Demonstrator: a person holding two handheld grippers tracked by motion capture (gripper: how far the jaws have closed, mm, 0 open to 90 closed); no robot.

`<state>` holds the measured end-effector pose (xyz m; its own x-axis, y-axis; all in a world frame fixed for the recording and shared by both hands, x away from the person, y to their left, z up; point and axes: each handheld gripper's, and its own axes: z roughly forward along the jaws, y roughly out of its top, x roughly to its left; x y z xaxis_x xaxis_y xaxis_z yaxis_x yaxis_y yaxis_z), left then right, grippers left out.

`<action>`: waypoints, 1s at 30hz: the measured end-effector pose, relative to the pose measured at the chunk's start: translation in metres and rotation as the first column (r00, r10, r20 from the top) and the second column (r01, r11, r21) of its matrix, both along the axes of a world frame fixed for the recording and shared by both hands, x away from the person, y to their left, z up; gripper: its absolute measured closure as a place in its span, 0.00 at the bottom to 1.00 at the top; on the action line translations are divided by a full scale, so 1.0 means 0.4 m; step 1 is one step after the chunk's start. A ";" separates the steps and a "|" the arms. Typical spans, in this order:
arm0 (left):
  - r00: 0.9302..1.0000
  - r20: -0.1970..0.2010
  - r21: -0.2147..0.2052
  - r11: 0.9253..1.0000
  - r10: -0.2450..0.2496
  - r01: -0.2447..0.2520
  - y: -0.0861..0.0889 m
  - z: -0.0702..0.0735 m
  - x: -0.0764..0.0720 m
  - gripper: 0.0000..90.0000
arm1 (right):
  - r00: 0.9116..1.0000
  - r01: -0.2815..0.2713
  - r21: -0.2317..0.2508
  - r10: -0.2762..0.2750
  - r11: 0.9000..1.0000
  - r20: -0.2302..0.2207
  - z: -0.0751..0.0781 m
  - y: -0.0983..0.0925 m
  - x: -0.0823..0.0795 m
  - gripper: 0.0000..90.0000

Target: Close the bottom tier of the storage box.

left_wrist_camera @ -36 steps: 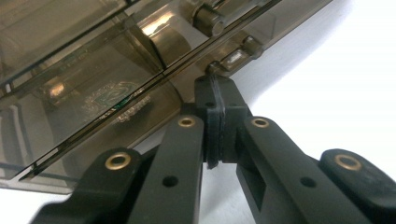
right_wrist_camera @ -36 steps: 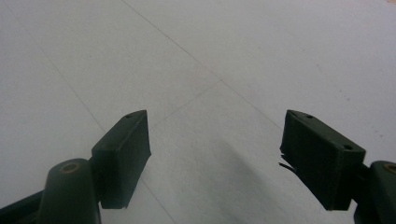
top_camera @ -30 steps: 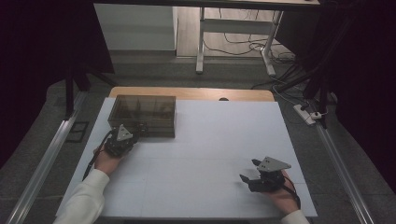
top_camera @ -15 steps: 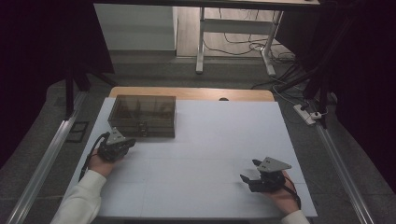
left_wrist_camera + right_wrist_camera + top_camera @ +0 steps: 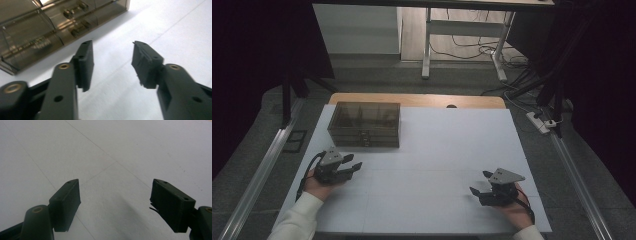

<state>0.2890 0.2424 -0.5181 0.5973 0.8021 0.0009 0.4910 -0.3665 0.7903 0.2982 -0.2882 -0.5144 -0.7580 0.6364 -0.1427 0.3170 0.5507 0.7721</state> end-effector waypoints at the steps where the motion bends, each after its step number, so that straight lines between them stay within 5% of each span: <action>1: 1.000 -0.001 -0.003 1.000 -0.003 0.003 -0.002 -0.001 -0.007 0.53 | 1.000 0.001 0.003 -0.001 1.000 0.000 0.000 0.000 0.000 0.26; 10: 0.998 -0.014 -0.065 0.996 -0.060 0.059 -0.015 0.001 -0.067 0.41 | 1.000 0.003 -0.001 -0.003 1.000 -0.002 -0.002 -0.004 0.001 0.26; 18: 0.996 -0.014 -0.052 0.995 -0.089 0.088 -0.040 0.004 -0.097 0.33 | 1.000 0.007 0.005 -0.007 1.000 -0.001 0.000 -0.007 0.000 0.26; 30: 0.996 -0.015 -0.035 0.995 -0.090 0.090 -0.043 -0.002 -0.090 0.32 | 1.000 0.004 0.039 -0.004 0.999 -0.009 0.003 -0.009 -0.004 0.26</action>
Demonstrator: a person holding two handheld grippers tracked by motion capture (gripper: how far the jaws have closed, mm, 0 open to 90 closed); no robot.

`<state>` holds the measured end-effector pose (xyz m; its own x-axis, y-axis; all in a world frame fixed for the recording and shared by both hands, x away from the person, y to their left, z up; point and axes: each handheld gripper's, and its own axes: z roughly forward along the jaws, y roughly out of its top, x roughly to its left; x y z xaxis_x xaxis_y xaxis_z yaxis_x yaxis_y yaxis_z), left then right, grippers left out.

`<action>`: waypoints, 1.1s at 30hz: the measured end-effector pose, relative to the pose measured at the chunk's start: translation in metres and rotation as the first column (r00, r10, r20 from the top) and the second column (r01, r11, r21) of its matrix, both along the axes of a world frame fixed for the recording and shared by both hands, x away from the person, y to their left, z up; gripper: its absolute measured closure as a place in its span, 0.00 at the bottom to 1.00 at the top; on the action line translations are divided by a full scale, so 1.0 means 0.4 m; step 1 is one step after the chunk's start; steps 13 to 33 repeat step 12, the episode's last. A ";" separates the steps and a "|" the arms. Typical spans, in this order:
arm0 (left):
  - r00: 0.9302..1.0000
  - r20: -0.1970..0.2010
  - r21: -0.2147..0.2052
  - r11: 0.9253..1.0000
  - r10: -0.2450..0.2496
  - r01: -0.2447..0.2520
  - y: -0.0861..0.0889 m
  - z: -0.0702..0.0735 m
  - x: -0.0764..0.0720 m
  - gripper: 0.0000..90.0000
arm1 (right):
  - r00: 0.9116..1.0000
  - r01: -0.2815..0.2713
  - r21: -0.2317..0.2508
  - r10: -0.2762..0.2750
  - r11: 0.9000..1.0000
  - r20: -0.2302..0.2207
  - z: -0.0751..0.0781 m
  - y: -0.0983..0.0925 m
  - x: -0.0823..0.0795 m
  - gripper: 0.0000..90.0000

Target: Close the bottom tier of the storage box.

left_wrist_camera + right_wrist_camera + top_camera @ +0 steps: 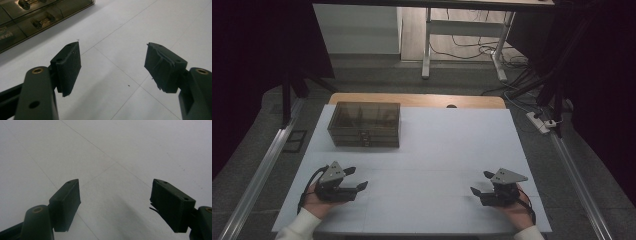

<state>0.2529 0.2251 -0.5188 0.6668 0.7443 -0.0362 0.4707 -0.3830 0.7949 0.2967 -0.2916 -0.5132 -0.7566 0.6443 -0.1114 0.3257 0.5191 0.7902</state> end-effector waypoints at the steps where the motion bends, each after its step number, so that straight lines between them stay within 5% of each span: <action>1: 1.000 0.000 0.002 1.000 0.000 0.000 -0.001 0.000 0.000 0.32 | 1.000 0.000 0.000 0.000 1.000 0.000 0.000 0.000 0.000 0.26; 33: 1.000 -0.007 0.010 1.000 0.004 -0.004 -0.003 -0.003 0.004 0.28 | 1.000 -0.005 0.002 0.005 1.000 -0.004 0.002 0.001 -0.002 0.26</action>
